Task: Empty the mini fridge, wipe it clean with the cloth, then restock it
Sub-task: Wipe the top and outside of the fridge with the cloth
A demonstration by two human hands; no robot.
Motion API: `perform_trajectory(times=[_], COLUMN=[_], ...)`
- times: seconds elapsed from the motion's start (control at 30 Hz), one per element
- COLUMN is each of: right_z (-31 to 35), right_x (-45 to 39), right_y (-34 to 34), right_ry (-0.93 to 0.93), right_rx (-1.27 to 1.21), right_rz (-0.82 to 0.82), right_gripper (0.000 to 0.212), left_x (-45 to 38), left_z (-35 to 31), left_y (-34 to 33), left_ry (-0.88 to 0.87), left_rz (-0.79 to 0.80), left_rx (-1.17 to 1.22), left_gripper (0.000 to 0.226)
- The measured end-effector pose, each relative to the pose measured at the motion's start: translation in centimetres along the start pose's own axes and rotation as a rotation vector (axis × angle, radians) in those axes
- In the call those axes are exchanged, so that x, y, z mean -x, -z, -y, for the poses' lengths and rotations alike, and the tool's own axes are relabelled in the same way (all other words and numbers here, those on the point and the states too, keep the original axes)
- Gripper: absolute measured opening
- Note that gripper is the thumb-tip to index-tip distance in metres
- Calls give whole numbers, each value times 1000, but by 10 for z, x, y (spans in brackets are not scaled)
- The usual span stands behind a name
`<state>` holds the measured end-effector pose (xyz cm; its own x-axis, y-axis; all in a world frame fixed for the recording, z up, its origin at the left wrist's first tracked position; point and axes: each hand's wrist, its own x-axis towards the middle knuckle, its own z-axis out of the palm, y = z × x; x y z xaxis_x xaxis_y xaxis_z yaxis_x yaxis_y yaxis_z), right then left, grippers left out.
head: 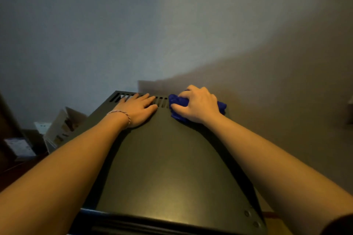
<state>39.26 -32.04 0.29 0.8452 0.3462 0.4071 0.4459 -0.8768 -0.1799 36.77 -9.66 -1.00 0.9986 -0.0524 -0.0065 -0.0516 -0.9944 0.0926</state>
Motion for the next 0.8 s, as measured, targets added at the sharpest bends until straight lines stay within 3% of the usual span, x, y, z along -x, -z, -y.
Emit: perform_trajectory(times=[0.17, 0.6, 0.8], right_z=[13, 77, 83], right_x=[62, 235, 252], right_y=[27, 92, 99], right_ry=[-24, -53, -38], right_rx=[32, 42, 62], right_rz=[7, 16, 24], right_gripper=[44, 43, 48], left_x=[19, 114, 133], left_z=[-13, -29, -29], left_y=[-1, 3, 4], left_ry=[15, -228, -252], left_rz=[37, 115, 138], left_rx=[-1, -30, -37], left_gripper=[68, 71, 76])
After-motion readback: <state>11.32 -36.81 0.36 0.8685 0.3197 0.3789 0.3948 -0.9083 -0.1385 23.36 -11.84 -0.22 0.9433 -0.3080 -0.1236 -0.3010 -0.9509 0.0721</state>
